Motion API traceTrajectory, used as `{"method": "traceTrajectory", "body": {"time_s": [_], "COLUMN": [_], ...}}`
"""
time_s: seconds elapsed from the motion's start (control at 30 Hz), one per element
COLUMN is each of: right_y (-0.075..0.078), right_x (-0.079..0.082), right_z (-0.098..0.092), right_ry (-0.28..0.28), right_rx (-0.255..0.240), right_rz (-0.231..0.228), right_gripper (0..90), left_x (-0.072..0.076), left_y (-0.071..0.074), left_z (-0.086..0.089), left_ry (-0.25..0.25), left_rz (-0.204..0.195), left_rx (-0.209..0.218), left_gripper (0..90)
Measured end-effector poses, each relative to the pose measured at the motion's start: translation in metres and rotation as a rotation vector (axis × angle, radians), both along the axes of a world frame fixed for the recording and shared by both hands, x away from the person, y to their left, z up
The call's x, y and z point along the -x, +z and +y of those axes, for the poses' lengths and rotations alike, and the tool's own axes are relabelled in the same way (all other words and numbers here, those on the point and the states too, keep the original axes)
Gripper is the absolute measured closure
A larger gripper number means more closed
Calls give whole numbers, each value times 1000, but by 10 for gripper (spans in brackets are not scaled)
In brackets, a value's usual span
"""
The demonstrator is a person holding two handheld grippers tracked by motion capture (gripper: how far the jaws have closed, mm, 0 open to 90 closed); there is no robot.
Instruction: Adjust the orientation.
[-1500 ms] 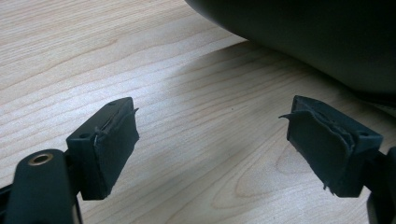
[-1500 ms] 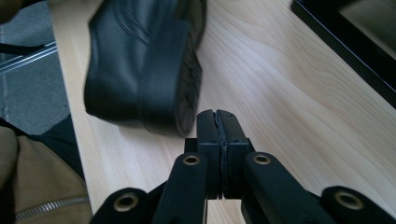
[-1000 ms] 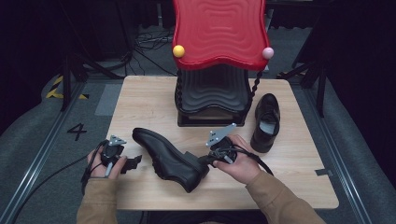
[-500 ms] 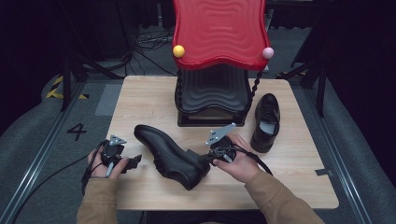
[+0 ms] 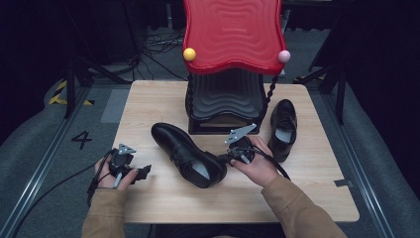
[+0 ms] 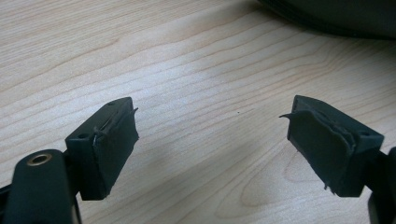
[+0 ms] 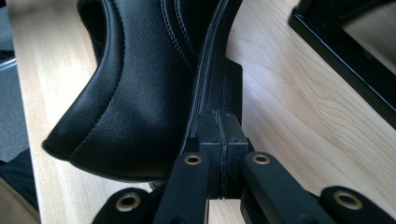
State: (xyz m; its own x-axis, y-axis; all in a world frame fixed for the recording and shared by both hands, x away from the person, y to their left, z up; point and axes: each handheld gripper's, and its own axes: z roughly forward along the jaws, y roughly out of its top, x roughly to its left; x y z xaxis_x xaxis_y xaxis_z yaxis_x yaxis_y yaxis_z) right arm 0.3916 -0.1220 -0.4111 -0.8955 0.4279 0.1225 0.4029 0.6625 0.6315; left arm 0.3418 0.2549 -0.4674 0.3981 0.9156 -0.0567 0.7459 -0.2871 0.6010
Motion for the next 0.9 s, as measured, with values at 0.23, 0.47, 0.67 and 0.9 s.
{"method": "traceTrajectory", "body": {"time_s": [0.23,0.47,0.67,0.9], "right_y": [-13,-40,-34,-25], "right_x": [-23,-44,-45,-42], "right_z": [-6,-11,-18,-22], "right_ry": [-34,-60,-74,-75], "right_rx": [52,112,102,92], "right_rz": [46,131,120,100], "right_gripper": [900,900,900,900], "left_x": [0,0,0,0], "left_y": [0,0,0,1], "left_z": [0,0,2,1], "left_ry": [0,-3,-3,-1], "left_rz": [2,4,5,5], "left_rx": [-2,-3,2,5], "left_gripper": [165,167,167,172]}}
